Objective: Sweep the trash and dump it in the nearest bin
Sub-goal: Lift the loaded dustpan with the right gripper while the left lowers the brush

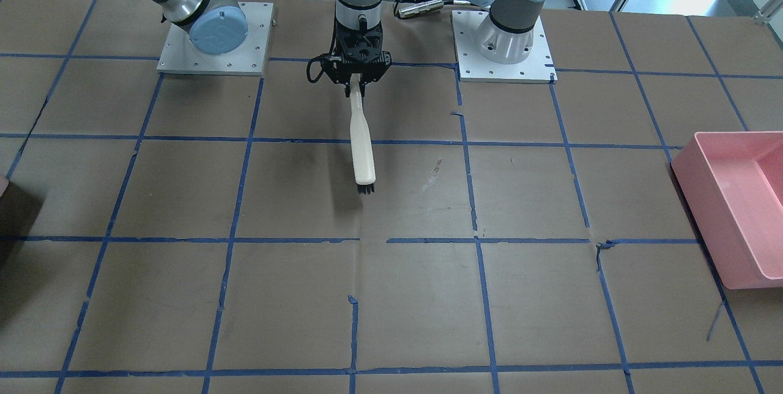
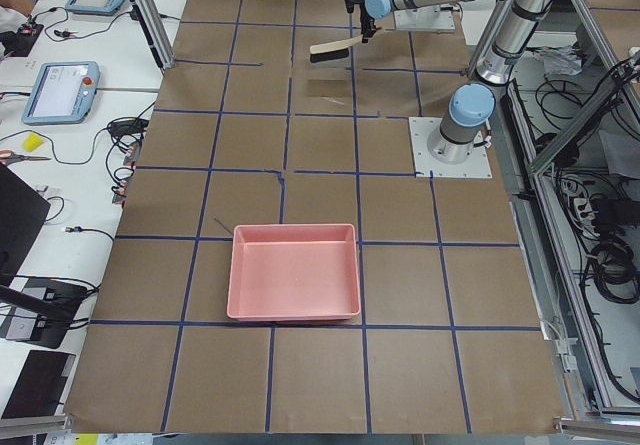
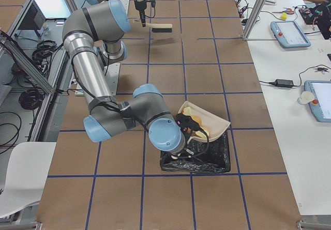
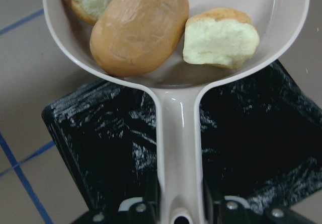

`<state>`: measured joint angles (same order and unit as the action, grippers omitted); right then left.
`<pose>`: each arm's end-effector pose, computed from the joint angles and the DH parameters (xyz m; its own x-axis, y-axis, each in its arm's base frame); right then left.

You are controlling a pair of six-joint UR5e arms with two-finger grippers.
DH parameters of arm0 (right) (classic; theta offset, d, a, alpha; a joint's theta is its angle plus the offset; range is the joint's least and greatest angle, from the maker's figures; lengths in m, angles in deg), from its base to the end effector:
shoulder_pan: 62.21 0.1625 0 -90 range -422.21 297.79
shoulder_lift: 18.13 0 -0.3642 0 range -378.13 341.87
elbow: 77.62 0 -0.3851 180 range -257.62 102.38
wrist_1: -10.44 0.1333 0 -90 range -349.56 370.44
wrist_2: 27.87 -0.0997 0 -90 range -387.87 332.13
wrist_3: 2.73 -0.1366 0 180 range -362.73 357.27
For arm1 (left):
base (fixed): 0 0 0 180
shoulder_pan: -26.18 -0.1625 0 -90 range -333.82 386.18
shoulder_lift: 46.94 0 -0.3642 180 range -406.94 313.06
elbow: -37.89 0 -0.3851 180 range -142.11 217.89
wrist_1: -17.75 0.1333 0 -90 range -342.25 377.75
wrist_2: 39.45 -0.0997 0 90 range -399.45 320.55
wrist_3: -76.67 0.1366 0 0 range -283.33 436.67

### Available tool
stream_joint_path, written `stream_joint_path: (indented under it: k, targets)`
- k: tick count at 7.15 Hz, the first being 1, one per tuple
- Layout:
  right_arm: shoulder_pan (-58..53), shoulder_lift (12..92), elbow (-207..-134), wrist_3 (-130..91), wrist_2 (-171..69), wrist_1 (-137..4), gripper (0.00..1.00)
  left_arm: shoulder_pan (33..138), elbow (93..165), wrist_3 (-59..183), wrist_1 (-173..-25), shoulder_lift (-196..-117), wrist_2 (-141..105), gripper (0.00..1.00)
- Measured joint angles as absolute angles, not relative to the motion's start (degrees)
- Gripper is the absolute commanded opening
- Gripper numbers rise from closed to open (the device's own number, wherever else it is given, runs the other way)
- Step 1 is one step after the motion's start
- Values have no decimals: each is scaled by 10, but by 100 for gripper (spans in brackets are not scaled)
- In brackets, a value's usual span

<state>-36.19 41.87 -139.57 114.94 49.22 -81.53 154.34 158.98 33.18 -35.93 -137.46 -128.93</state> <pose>-0.5273 -0.4397 0.3317 -0.5973 -0.7953 0.1041 -0.7961 0.5720 -0.1977 -0.3788 -0.2643 0.1969 -0.9939 -0.0907 0.0631 -0.0941 0.9941 -0.0533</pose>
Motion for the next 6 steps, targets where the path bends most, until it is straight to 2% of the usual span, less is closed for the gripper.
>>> stream_joint_path:
  k: [3, 6]
  targets:
    - [-348, 414, -1399, 1156, 630, -933, 0, 1553, 1662, 388, -250, -1370, -1291, 0]
    - [-287, 415, -1408, 1209, 753, -1001, 0, 1550, 1692, 394, -215, -1368, -1296, 0]
